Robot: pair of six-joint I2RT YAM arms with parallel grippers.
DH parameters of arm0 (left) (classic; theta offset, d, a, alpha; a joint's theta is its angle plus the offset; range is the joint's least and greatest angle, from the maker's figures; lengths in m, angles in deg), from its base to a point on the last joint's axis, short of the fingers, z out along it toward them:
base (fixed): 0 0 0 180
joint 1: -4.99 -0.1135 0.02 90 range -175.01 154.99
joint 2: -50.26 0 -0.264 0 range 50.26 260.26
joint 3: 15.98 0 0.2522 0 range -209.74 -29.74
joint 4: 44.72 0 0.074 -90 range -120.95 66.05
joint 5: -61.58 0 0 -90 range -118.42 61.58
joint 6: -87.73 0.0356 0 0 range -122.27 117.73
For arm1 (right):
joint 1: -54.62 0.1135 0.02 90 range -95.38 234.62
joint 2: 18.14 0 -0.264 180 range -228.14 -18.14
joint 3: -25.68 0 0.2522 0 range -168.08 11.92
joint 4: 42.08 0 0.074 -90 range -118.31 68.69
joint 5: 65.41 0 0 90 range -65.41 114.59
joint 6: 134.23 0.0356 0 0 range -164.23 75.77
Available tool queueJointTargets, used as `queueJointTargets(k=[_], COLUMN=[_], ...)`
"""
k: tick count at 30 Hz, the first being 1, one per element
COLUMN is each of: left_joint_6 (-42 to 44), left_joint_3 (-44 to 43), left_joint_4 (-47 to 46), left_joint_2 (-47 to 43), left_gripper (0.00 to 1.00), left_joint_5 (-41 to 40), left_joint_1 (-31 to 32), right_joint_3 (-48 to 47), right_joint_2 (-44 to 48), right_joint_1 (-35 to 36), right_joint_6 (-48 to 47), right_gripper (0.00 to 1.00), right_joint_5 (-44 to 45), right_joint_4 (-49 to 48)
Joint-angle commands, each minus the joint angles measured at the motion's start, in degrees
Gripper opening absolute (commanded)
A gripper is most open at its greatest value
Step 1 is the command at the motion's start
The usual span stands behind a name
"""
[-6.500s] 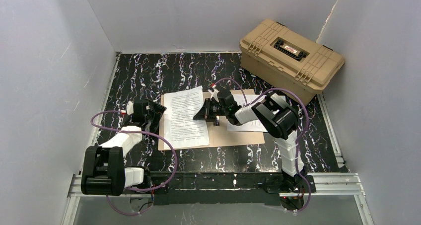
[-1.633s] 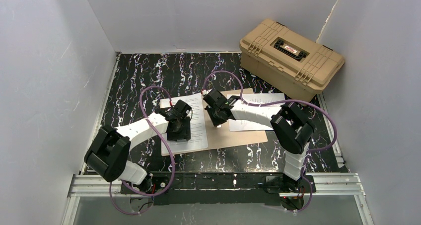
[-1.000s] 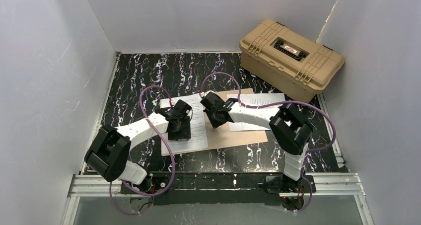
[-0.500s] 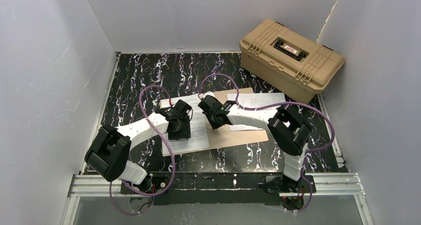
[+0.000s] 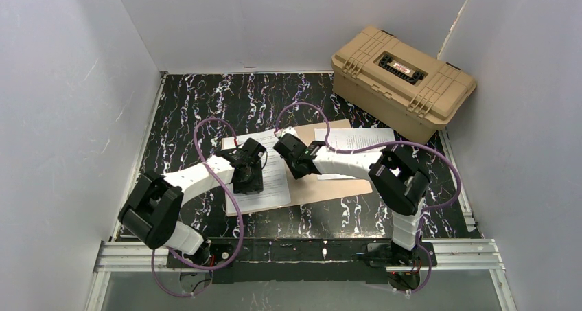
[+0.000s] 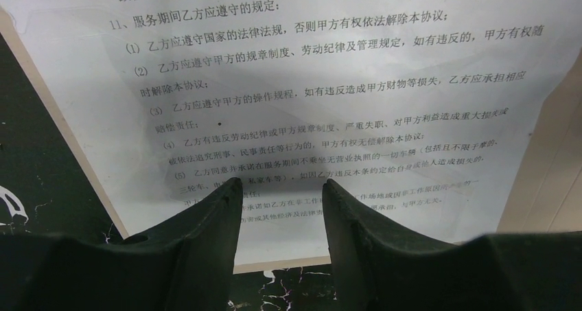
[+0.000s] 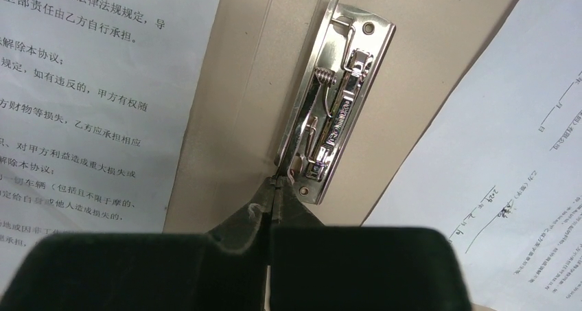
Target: Put the files into the folder
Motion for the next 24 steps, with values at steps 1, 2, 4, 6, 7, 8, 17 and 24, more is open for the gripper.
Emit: queueJointTargets(k=[1,2,4,6,7,8,17,24], left_joint_6=[-0.7,-0.8,-0.9,-1.0,-1.0,-1.0,-1.3,-1.2], left_joint_3=[1.6,1.6,1.7,1.8,1.8,1.8,2.0,2.2], left_joint_4=[1.0,1.1,1.2,1.4,1.4,1.5,0.9,1.0], left_joint_2=[2.6,2.6,2.6,2.6,2.7,2.7,4.0,4.0], left_gripper=[0.44,0.44,0.43,0.42,0.42,0.42,0.41,0.39], left_joint_5=[-1.9,-2.1,-2.4,-2.7,-2.8,-2.7,-2.0,-2.1], left_joint_1=[0.1,0.1,0.1,0.1,0.1,0.1,-0.3,-1.0], right_joint_3=[4.9,5.1,5.4,5.7,5.9,6.0,6.4,5.8], right_joint_2=[-4.6,-4.6,-4.6,-4.5,-4.5,-4.3,-2.5,0.1], right_joint_1=[-0.9,-0.9,-0.8,-0.9,-0.9,-0.9,-0.9,-1.1], right_joint_6=[0.0,0.2,0.5,0.9,1.1,1.3,2.6,3.3], right_gripper=[0.01,0.01,0.01,0.01,0.01,0.01,0.01,0.01], right_joint_5=[2.9,3.5,4.6,5.5,6.1,6.3,9.6,13.2], right_joint_4=[7.4,7.6,8.1,8.2,8.3,8.3,8.8,9.6])
